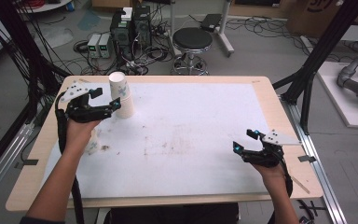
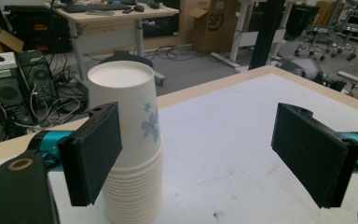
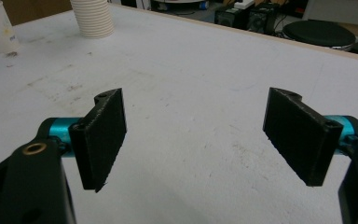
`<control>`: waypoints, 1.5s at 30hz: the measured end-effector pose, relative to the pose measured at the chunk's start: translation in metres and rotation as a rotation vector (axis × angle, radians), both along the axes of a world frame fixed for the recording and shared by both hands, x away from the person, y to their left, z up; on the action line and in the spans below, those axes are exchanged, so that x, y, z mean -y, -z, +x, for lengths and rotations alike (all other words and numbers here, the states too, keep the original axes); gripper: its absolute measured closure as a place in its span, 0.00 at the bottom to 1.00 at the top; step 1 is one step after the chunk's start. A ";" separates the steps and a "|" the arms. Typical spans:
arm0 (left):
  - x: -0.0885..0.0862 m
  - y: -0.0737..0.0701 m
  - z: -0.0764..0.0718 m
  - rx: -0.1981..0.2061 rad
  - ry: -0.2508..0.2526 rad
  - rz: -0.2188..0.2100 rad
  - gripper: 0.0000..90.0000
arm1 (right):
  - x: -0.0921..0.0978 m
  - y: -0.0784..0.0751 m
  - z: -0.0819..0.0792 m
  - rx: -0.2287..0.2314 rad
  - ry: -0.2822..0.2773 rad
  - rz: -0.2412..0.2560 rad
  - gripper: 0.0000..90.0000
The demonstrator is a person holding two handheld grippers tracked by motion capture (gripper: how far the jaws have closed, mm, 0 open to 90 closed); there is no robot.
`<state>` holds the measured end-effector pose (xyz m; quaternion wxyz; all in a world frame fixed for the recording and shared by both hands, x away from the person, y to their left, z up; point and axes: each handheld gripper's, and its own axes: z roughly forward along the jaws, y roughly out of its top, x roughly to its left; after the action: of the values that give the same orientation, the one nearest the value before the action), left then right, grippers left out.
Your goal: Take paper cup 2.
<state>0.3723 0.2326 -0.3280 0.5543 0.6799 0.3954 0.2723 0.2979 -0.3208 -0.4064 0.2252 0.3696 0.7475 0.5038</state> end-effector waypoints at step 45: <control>0.014 0.007 0.102 -0.156 -0.111 0.115 0.33 | 0.005 0.002 0.002 -0.009 0.001 0.011 0.24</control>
<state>0.4742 0.2183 -0.3348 0.4660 0.7070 0.4578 0.2712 0.3000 -0.3258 -0.4082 0.2200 0.3737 0.7455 0.5061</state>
